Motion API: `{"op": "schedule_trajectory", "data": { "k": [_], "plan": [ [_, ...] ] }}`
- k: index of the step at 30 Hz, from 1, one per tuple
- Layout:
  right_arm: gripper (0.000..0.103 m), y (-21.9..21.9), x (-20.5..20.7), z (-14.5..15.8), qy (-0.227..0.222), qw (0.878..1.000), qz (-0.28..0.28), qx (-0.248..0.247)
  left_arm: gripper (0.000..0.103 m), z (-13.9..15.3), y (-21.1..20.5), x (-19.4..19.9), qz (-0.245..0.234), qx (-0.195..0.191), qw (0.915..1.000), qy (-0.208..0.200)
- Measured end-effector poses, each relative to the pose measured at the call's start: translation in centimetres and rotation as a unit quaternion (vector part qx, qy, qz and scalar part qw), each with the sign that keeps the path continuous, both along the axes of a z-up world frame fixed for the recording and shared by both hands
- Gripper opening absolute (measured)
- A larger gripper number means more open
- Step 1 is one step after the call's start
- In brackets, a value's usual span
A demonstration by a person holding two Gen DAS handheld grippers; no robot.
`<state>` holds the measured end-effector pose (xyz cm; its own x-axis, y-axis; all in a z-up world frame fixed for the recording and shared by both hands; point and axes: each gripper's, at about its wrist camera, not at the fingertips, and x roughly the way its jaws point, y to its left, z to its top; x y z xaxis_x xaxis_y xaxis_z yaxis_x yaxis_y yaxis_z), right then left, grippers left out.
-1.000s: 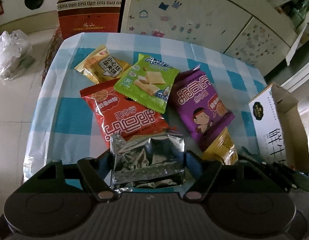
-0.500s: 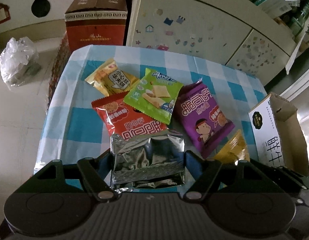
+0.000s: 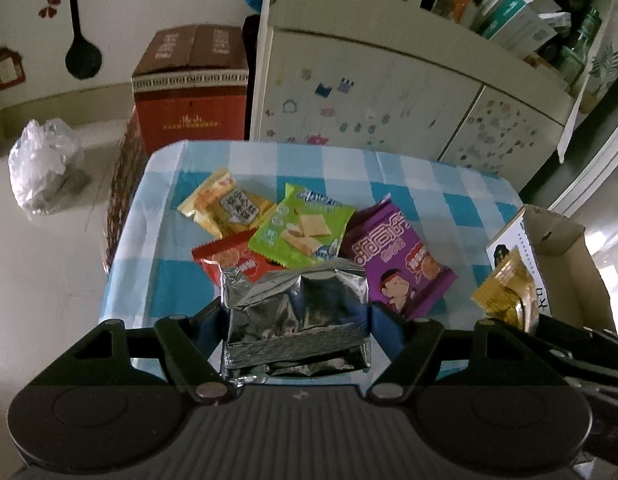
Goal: Organize snacks
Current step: 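Lift the yellow packet with the right gripper while the left gripper grasps the silver foil packet, then carry the yellow packet and silver foil packet toward the cardboard box with both grippers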
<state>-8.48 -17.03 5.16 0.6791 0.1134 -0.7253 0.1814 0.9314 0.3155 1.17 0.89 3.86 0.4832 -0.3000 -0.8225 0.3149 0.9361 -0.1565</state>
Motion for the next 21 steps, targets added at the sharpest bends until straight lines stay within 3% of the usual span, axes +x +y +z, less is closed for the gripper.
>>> {"op": "schedule_trajectory", "data": {
  "k": [9,21],
  "plan": [
    [0.061,-1.5,-2.0,1.9,-0.025,0.999,-0.041,0.013,0.08,1.5,-0.1,-0.8,-0.007,-0.004,0.9993,-0.036],
    [0.061,-2.6,-1.5,1.8,-0.024,0.998,-0.061,0.018,0.078,1.9,-1.7,-1.7,-0.025,0.007,0.9965,-0.08]
  ]
}}
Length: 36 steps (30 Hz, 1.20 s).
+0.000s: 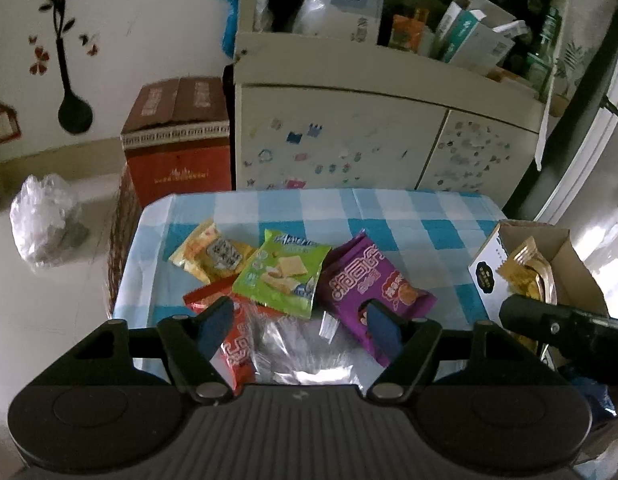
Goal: Organize snacks
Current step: 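Carry the yellow packet and silver foil packet toward the cardboard box with both grippers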
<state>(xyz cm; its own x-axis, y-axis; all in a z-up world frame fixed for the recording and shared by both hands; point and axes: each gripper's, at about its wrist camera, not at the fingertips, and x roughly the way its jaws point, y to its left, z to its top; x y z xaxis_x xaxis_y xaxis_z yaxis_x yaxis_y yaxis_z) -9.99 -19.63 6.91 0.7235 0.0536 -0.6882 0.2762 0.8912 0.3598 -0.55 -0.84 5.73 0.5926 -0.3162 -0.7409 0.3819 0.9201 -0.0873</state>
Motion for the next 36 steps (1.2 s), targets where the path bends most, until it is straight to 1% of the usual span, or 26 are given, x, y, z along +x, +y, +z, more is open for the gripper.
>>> {"op": "schedule_trajectory", "data": {
  "k": [3,6,9,11,13,14,15,17,19,21,23,24,28,31,32,34,35,36],
  "plan": [
    [0.061,-0.2,-0.1,0.0,-0.002,1.0,-0.001,0.003,0.078,-0.1,-0.6,-0.3,-0.008,0.007,0.9998,-0.016],
    [0.061,-0.5,0.0,-0.2,0.004,1.0,-0.001,0.004,0.078,-0.5,-1.1,-0.5,-0.017,0.003,0.9998,-0.005],
    [0.061,-1.2,-0.4,-0.1,0.002,1.0,-0.013,0.006,0.078,-1.0,-0.7,0.2,-0.017,-0.002,0.9997,0.019],
    [0.061,-1.6,-0.6,0.1,-0.003,1.0,-0.016,0.01,0.079,-1.4,0.3,1.1,-0.014,0.001,0.999,0.043],
    [0.061,-1.9,-0.6,0.0,-0.002,1.0,-0.019,0.014,0.084,-2.0,1.4,1.7,0.006,0.007,0.9978,0.066],
    [0.061,-2.0,-0.6,0.0,-0.001,1.0,-0.02,0.015,0.089,-2.6,2.0,2.1,0.021,0.006,0.9961,0.086],
    [0.061,-2.0,-0.6,0.0,-0.002,1.0,-0.02,0.018,0.091,-3.2,2.5,2.4,0.029,0.005,0.994,0.105],
    [0.061,-2.0,-0.6,0.0,-0.005,0.999,-0.02,0.024,0.091,-4.7,2.8,3.0,0.033,0.021,0.9884,0.146],
    [0.061,-2.0,-0.6,-0.2,-0.005,0.999,-0.019,0.026,0.091,-5.9,3.1,2.9,0.047,0.038,0.984,0.167],
    [0.061,-2.1,-0.5,-0.3,-0.003,0.999,-0.02,0.028,0.091,-6.9,3.4,2.6,0.065,0.033,0.9788,0.191],
    [0.061,-2.0,-0.4,-0.3,-0.004,0.999,-0.018,0.03,0.092,-7.8,3.5,2.5,0.072,0.013,0.9724,0.222],
    [0.061,-1.9,-0.4,-0.3,-0.005,0.999,-0.016,0.029,0.093,-8.0,3.4,2.5,0.075,0.01,0.9715,0.225],
    [0.061,-1.7,-0.3,-0.4,-0.003,0.999,-0.012,0.03,0.094,-8.3,2.0,2.0,0.068,0.029,0.9763,0.203],
    [0.061,-1.7,-0.2,-0.6,0.003,0.999,-0.01,0.032,0.093,-8.9,1.2,1.3,0.057,0.034,0.978,0.198],
    [0.061,-1.6,-0.1,-0.7,0.005,0.999,-0.009,0.035,0.09,-9.1,1.0,1.1,0.054,0.033,0.9782,0.198],
    [0.062,-1.5,0.0,-1.0,0.01,0.999,-0.006,0.04,0.086,-9.2,0.5,0.6,0.047,0.047,0.9818,0.178],
    [0.062,-1.5,-0.1,-1.1,0.012,0.999,-0.004,0.039,0.078,-9.1,0.2,0.3,0.04,0.056,0.9839,0.165],
    [0.062,-1.3,0.0,-1.1,0.013,0.999,-0.002,0.037,0.074,-9.0,0.0,0.1,0.033,0.061,0.9855,0.155]
  ]
}}
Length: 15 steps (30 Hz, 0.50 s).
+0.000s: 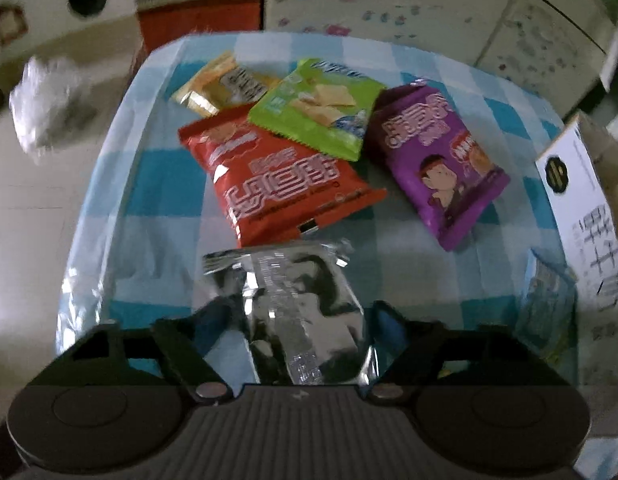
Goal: Organize snacks
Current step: 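Carry the yellow packet and silver foil packet toward the cardboard box with both grippers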
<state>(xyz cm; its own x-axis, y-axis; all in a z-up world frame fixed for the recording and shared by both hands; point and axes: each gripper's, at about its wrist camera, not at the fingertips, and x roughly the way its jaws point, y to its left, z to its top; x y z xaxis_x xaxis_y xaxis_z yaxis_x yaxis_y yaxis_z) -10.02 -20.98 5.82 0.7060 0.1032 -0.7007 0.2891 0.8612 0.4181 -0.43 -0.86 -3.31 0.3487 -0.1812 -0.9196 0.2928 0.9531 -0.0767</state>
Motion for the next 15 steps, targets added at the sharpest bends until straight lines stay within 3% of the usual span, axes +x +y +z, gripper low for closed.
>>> {"op": "schedule_trajectory", "data": {
  "k": [3,10,15],
  "plan": [
    [0.062,0.1,0.0,-0.1,0.003,1.0,0.006,-0.001,0.069,0.4,0.5,-0.1,0.009,-0.027,0.9996,-0.002],
    [0.062,0.0,-0.1,-0.2,0.007,1.0,0.011,-0.002,0.069,3.4,1.5,-1.8,0.016,-0.055,0.9962,-0.065],
    [0.062,-0.2,-0.5,0.0,0.001,1.0,0.011,-0.01,0.069,5.1,2.4,-3.2,0.034,-0.084,0.9926,-0.081]
  ]
}}
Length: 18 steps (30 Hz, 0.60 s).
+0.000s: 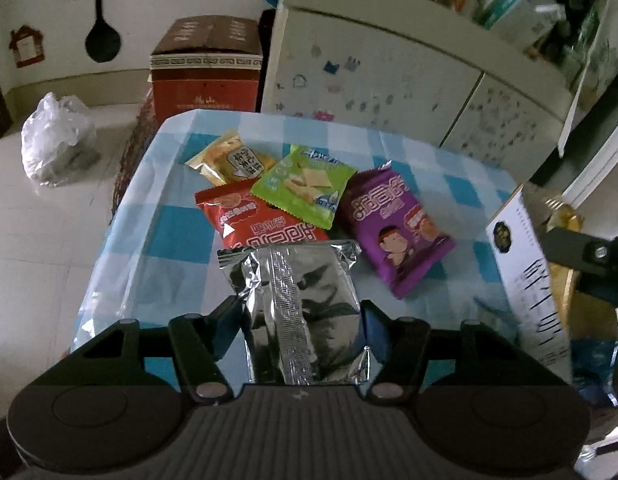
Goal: Organize snacks
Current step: 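Carry the yellow packet and silver foil packet toward the cardboard box with both grippers, then open the left gripper over the box while the right gripper releases the yellow packet inside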
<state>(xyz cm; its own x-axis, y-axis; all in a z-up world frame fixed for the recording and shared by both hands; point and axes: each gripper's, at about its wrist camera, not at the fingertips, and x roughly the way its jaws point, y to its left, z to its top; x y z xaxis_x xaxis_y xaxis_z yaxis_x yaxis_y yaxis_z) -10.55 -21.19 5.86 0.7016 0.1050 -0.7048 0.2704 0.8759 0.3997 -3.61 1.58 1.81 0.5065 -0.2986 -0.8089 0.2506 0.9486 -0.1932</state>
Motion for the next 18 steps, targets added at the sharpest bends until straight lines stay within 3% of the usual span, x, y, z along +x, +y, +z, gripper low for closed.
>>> {"op": "schedule_trajectory", "data": {
  "k": [7,18],
  "plan": [
    [0.062,-0.6,-0.8,0.5,-0.006,1.0,-0.003,-0.008,0.069,0.9,-0.5,-1.6,0.02,-0.033,0.9992,0.01],
    [0.062,-4.0,-3.2,1.6,-0.024,0.999,-0.04,-0.012,0.069,4.3,-6.8,-3.8,-0.032,-0.055,0.9979,-0.012]
  ]
}}
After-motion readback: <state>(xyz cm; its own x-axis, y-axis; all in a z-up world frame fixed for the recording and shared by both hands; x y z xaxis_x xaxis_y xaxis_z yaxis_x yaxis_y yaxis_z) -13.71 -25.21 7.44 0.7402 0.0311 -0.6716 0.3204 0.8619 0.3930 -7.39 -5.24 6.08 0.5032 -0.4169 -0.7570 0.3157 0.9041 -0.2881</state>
